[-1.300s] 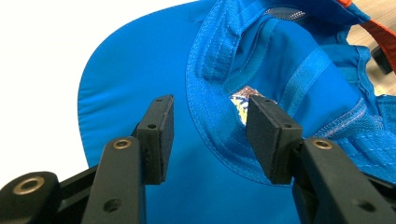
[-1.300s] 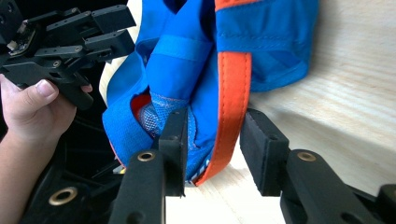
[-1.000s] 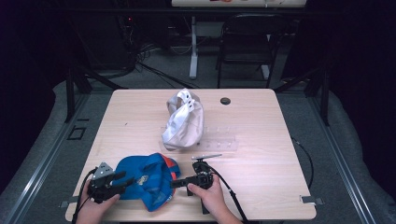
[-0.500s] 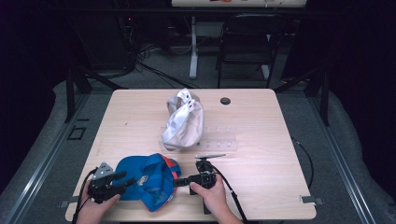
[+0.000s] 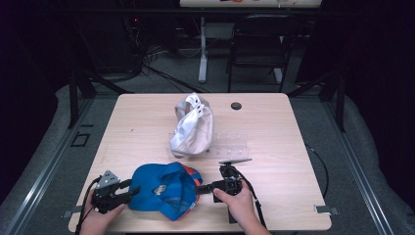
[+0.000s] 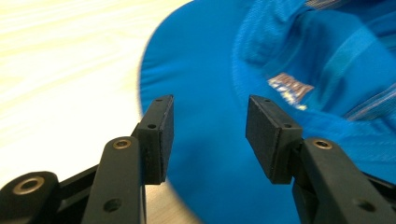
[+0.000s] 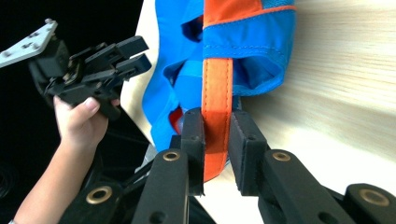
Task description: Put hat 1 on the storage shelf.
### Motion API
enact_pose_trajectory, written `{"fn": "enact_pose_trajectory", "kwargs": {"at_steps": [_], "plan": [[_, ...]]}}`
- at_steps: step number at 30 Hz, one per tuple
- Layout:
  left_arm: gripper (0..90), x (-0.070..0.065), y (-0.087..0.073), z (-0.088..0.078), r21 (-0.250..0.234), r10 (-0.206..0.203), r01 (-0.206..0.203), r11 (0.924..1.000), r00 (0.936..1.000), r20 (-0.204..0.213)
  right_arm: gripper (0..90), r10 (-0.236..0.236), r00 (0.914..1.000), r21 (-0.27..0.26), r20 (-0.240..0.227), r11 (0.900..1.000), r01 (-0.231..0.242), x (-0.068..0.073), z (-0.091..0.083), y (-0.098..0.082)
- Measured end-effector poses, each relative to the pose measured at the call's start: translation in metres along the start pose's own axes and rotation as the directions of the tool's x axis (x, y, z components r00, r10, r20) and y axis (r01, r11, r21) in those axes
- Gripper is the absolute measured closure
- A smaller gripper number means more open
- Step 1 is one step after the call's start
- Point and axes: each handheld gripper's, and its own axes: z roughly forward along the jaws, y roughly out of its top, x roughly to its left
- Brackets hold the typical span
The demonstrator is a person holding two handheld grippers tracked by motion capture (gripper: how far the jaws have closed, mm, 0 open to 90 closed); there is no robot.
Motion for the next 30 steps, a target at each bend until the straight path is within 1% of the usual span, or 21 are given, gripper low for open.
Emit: {"fn": "enact_pose_trajectory", "kwargs": {"at_steps": [1, 2, 3, 4, 6, 7, 8, 9, 10, 11, 12, 13, 14, 15, 16, 17, 18, 19, 21, 24, 30], "plan": [[52.4, 0.0, 0.0, 0.0, 0.0, 0.0, 0.0, 1.0, 1.0, 0.0, 77.4, -0.004, 1.0, 0.008, 0.0, 1.0, 0.004, 0.0, -0.007, 0.0], [52.4, 0.0, 0.0, 0.0, 0.002, 0.0, 0.0, 1.0, 1.0, 0.001, 77.4, -0.007, 1.0, -0.002, -0.001, 1.0, 0.007, -0.001, -0.019, 0.0], [52.4, 0.0, 0.0, 0.0, 0.0, 0.0, 0.0, 1.0, 1.0, 0.0, 77.4, -0.007, 1.0, -0.002, -0.001, 1.0, 0.007, -0.001, -0.019, 0.0], [52.4, 0.0, 0.0, 0.0, 0.0, 0.0, 0.0, 1.0, 1.0, 0.0, 77.4, -0.005, 1.0, -0.007, -0.007, 1.0, 0.005, -0.002, -0.024, 0.001], [52.4, 0.0, 0.0, 0.0, 0.003, 0.002, -0.002, 1.0, 1.0, -0.005, 77.4, 0.004, 1.0, -0.02, -0.003, 1.0, -0.004, -0.002, -0.035, 0.002], [52.4, -0.001, 0.0, 0.0, 0.002, 0.004, -0.004, 1.0, 1.0, -0.006, 77.4, -0.006, 0.9996, -0.012, 0.026, 1.0, 0.006, -0.003, -0.042, 0.003], [52.4, -0.001, 0.001, 0.0, 0.008, 0.006, -0.006, 0.9999, 1.0, -0.003, 77.4, 0.002, 1.0, -0.027, -0.002, 1.0, -0.002, -0.004, -0.047, 0.004], [52.3, -0.001, 0.001, 0.0, 0.011, 0.009, -0.009, 0.9999, 1.0, 0.0, 77.4, -0.006, 0.9995, -0.018, 0.031, 1.0, 0.007, -0.004, -0.053, 0.005], [52.3, -0.001, 0.001, 0.0, 0.009, 0.006, -0.006, 0.9999, 1.0, -0.001, 77.4, 0.051, 0.9985, -0.089, -0.018, 0.995, -0.053, -0.002, -0.05, 0.003], [52.4, -0.001, 0.001, 0.0, 0.008, 0.005, -0.005, 1.0, 1.0, -0.002, 77.5, 0.001, 1.0, -0.035, 0.003, 0.999, -0.001, -0.005, -0.061, 0.006], [52.3, 0.0, 0.0, 0.0, 0.0, -0.001, 0.001, 1.0, 1.0, 0.0, 77.5, -0.001, 1.0, -0.032, 0.007, 0.999, 0.001, -0.005, -0.064, 0.006], [52.3, 0.0, 0.0, 0.0, -0.001, 0.0, 0.0, 1.0, 1.0, 0.0, 77.5, -0.002, 1.0, -0.031, -0.001, 1.0, 0.002, -0.007, -0.07, 0.006], [52.3, 0.001, 0.0, 0.0, 0.003, 0.003, -0.003, 1.0, 1.0, -0.001, 77.4, 0.003, 1.0, -0.036, 0.003, 0.999, -0.003, -0.007, -0.074, 0.006], [52.4, 0.001, 0.0, 0.0, 0.001, 0.001, -0.001, 1.0, 1.0, -0.001, 77.4, 0.004, 0.9999, -0.04, -0.016, 0.999, -0.005, -0.009, -0.083, 0.005], [52.4, 0.001, 0.0, 0.0, 0.001, -0.001, 0.001, 1.0, 1.0, -0.001, 77.4, 0.004, 0.9999, -0.04, -0.016, 0.999, -0.005, -0.009, -0.083, 0.005], [52.3, 0.001, 0.0, 0.0, 0.002, 0.0, 0.0, 1.0, 1.0, -0.001, 77.5, 0.018, 0.9996, -0.053, -0.023, 0.998, -0.019, -0.009, -0.087, 0.003], [52.4, 0.001, 0.0, 0.0, 0.001, -0.001, 0.001, 1.0, 1.0, 0.0, 77.5, 0.021, 0.9996, -0.057, -0.018, 0.998, -0.022, -0.01, -0.091, 0.002], [52.3, 0.001, 0.0, 0.0, 0.002, 0.002, -0.002, 1.0, 1.0, 0.001, 77.4, 0.022, 0.9993, -0.059, -0.03, 0.998, -0.024, -0.011, -0.094, 0.002], [52.4, 0.0, 0.0, 0.0, 0.001, 0.001, -0.001, 1.0, 1.0, 0.002, 77.5, 0.023, 0.999, -0.067, -0.038, 0.997, -0.026, -0.013, -0.099, 0.001], [52.4, -0.001, 0.0, 0.0, 0.0, 0.002, -0.002, 1.0, 1.0, -0.002, 77.5, 0.04, 0.9976, -0.076, -0.056, 0.996, -0.044, -0.015, -0.106, 0.001], [52.4, 0.0, 0.0, 0.001, 0.001, 0.003, -0.003, 1.0, 1.0, 0.001, 77.6, 0.052, 0.996, -0.1, -0.072, 0.993, -0.059, -0.013, -0.114, 0.005]]}}
